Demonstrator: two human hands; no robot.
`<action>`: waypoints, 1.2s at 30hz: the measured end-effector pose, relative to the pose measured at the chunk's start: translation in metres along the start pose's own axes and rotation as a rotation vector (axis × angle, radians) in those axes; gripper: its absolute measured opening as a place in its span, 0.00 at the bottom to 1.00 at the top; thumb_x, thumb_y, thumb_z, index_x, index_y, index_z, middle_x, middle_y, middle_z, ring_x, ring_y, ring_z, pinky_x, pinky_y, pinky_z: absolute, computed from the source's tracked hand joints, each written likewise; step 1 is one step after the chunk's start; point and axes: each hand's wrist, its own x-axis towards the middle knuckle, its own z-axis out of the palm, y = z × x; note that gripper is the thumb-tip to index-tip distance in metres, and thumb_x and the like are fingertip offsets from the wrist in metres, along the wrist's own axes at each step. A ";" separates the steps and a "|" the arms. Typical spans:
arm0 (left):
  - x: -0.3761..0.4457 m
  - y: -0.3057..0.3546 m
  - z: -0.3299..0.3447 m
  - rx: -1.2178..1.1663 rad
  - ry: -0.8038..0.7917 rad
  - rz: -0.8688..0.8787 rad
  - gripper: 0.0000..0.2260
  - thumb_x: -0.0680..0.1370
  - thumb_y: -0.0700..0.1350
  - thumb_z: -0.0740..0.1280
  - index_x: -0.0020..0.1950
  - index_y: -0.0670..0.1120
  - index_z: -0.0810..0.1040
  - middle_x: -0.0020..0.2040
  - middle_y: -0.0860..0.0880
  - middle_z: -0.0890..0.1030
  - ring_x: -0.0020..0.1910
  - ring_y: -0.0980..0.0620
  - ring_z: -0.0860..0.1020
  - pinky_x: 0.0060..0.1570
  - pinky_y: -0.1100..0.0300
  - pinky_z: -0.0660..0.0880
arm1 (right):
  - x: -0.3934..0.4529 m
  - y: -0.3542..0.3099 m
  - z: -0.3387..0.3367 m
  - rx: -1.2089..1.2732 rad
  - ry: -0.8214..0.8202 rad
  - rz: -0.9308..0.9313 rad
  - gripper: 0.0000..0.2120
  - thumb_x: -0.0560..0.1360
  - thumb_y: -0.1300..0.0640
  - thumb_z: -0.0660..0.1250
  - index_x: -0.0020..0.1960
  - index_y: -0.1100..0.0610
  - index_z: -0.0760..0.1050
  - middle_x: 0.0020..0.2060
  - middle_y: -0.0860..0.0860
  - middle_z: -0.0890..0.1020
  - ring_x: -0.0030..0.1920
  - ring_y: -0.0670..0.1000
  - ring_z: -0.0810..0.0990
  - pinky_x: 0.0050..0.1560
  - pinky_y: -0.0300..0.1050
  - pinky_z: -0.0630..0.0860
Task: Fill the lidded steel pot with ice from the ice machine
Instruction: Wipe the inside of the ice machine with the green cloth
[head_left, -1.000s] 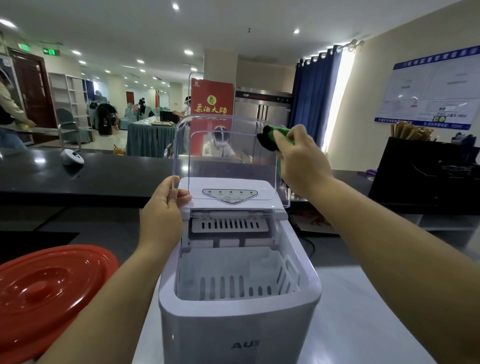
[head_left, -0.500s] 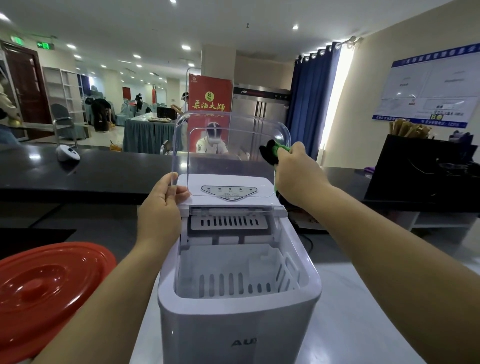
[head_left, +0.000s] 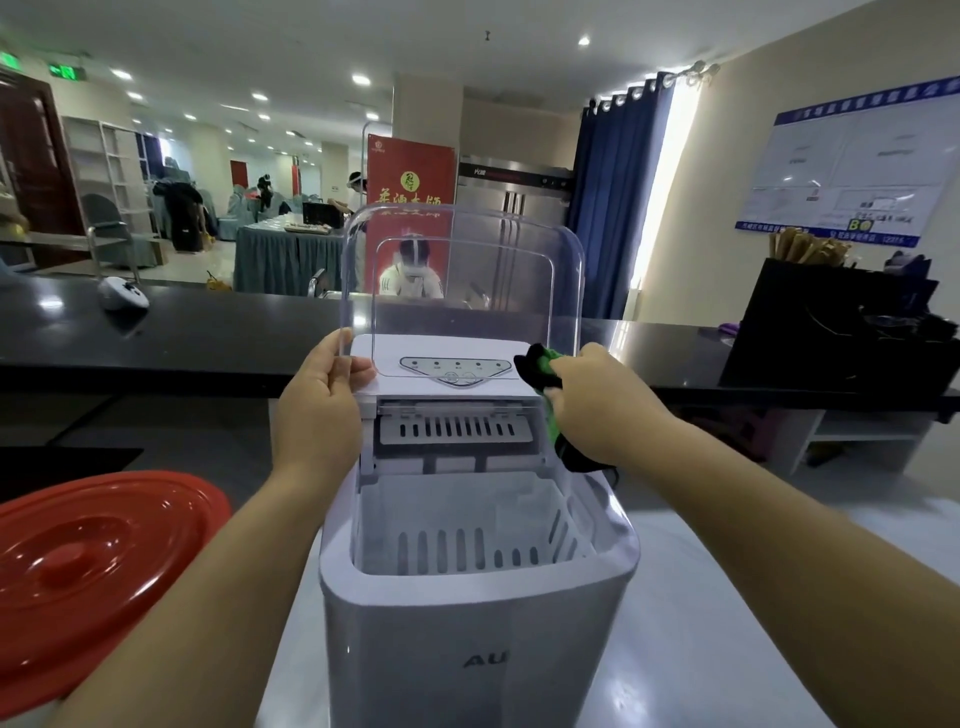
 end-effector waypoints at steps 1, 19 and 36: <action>0.000 0.000 -0.001 0.010 0.004 0.000 0.16 0.83 0.44 0.53 0.69 0.52 0.69 0.48 0.53 0.78 0.52 0.55 0.77 0.56 0.57 0.72 | -0.001 -0.001 -0.001 0.007 -0.012 -0.016 0.13 0.79 0.55 0.57 0.61 0.59 0.71 0.56 0.59 0.72 0.47 0.55 0.72 0.48 0.50 0.73; -0.002 -0.006 -0.003 0.014 0.038 -0.015 0.05 0.82 0.45 0.57 0.53 0.52 0.70 0.45 0.53 0.81 0.47 0.58 0.77 0.43 0.67 0.69 | -0.004 -0.072 0.040 0.007 0.093 -0.619 0.18 0.67 0.69 0.70 0.57 0.67 0.77 0.41 0.61 0.74 0.29 0.53 0.62 0.25 0.41 0.60; -0.006 0.000 -0.003 0.029 0.030 0.000 0.05 0.82 0.45 0.56 0.53 0.51 0.70 0.43 0.54 0.80 0.44 0.62 0.77 0.42 0.70 0.68 | -0.011 -0.080 0.033 -0.243 -0.186 -0.465 0.25 0.75 0.66 0.59 0.71 0.60 0.62 0.59 0.56 0.65 0.43 0.56 0.66 0.35 0.49 0.66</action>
